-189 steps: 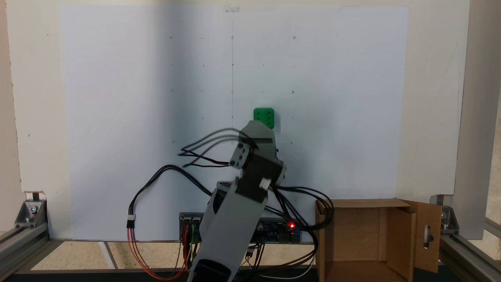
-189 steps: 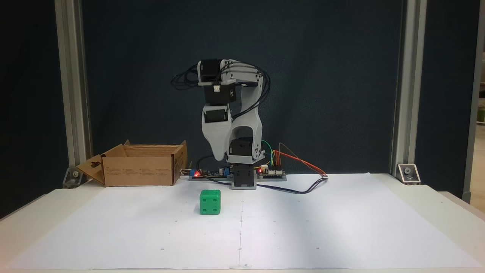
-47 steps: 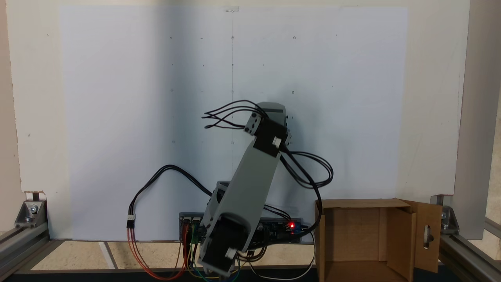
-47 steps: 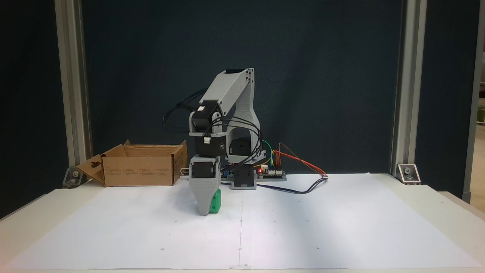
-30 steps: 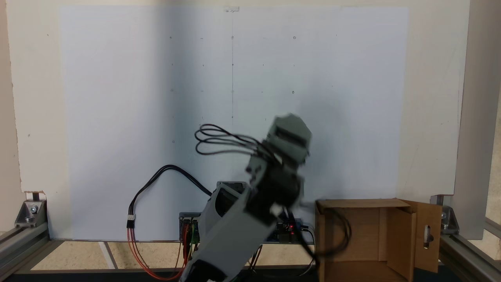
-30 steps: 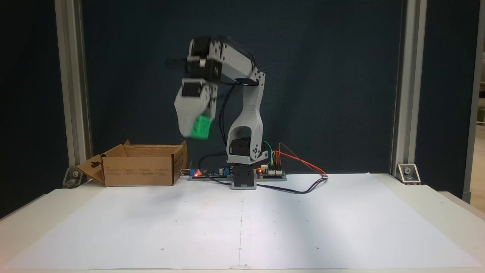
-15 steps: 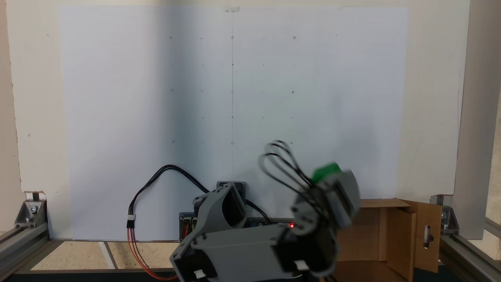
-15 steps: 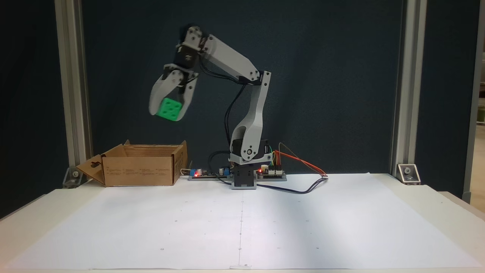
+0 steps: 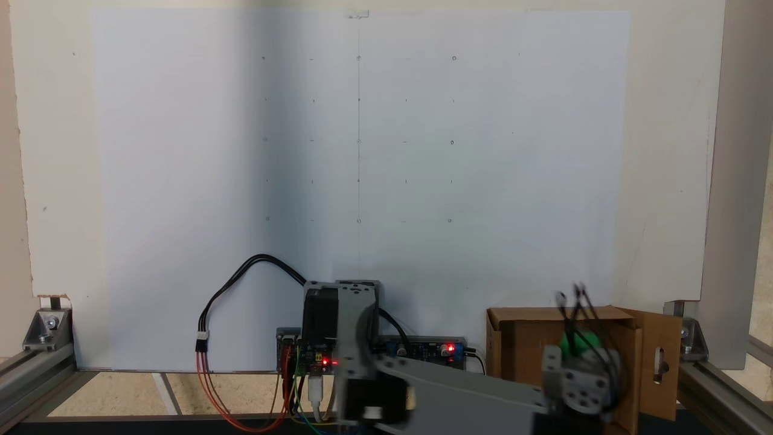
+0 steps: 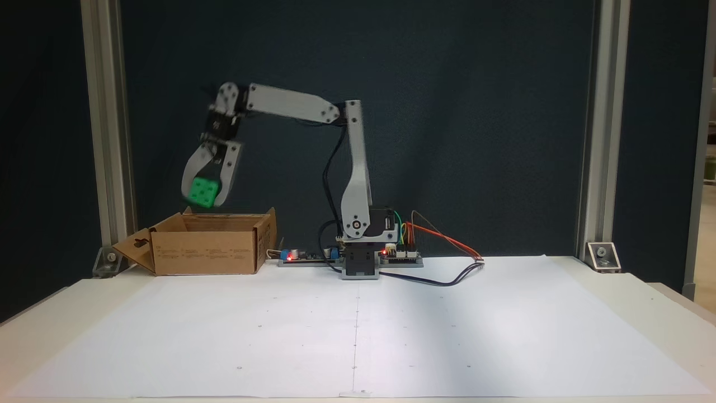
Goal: Grasp a green dice and put it in the bin.
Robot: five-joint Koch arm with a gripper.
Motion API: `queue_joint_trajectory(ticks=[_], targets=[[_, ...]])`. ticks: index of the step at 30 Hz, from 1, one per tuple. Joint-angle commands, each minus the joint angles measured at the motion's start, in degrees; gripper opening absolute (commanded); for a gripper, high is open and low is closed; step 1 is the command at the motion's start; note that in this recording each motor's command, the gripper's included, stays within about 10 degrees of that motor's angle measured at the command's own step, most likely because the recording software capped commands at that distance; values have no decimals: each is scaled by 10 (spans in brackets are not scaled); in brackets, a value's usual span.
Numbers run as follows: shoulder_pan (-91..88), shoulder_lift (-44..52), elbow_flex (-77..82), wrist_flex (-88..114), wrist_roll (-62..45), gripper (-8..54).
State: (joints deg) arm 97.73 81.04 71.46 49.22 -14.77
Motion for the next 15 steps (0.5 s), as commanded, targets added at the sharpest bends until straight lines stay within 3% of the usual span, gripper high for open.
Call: queue_joint_trajectory(ticks=[1, 11, 13, 15], targets=[[25, -18, -33, -30, -66, 115], [54, -69, -33, -33, -113, 115], [54, -69, -31, -31, -113, 266], [54, -69, -25, -30, -110, 325]])
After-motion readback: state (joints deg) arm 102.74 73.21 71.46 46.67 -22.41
